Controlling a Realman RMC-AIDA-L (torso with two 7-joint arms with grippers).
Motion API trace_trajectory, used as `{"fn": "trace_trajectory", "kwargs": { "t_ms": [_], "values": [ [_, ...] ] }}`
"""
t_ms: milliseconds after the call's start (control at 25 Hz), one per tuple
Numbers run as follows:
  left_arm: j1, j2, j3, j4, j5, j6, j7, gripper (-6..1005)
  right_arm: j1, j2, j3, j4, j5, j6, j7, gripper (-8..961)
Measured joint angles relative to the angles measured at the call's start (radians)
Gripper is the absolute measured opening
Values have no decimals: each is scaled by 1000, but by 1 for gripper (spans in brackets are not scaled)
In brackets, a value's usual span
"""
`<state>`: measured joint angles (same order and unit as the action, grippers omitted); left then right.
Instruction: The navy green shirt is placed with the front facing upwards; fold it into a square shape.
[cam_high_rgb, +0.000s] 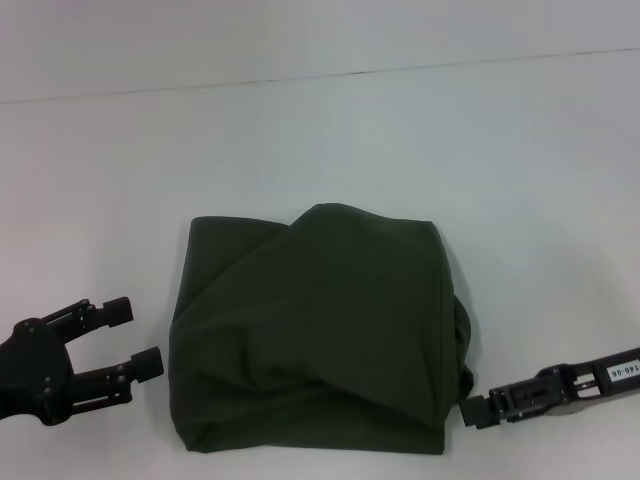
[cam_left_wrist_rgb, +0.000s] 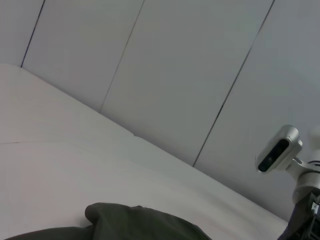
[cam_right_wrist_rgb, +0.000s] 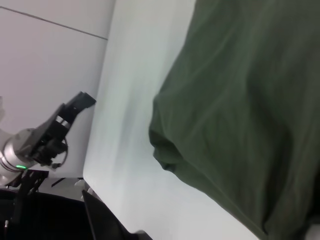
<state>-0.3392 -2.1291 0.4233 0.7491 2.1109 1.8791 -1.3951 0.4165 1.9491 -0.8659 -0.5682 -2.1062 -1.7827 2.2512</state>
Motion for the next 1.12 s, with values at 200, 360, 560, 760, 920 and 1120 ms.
{"fn": "trace_trajectory", "kwargs": {
  "t_ms": [200,360,560,760,920,1120],
  "values": [
    [-1,0,0,-1,-1,0,-2,916,-11,1,1,13,-8,25,0,602],
    [-1,0,0,-1,-2,0,-3,916,-9,0,0,26,-9,63,2,600],
    [-3,0,-2,-1,-2,-4,-4,916,1,13,0,29,-9,106,3,598],
    [-3,-1,-2,-4,-2,-10,-4,916,16,25,11,39,-6,142,-5,595],
    [-3,-2,-2,-12,3,-16,-3,916,28,34,9,57,-8,163,-12,594],
    [1,1,-2,-12,12,-25,-3,916,32,44,10,67,-7,172,-20,591]
  ]
}}
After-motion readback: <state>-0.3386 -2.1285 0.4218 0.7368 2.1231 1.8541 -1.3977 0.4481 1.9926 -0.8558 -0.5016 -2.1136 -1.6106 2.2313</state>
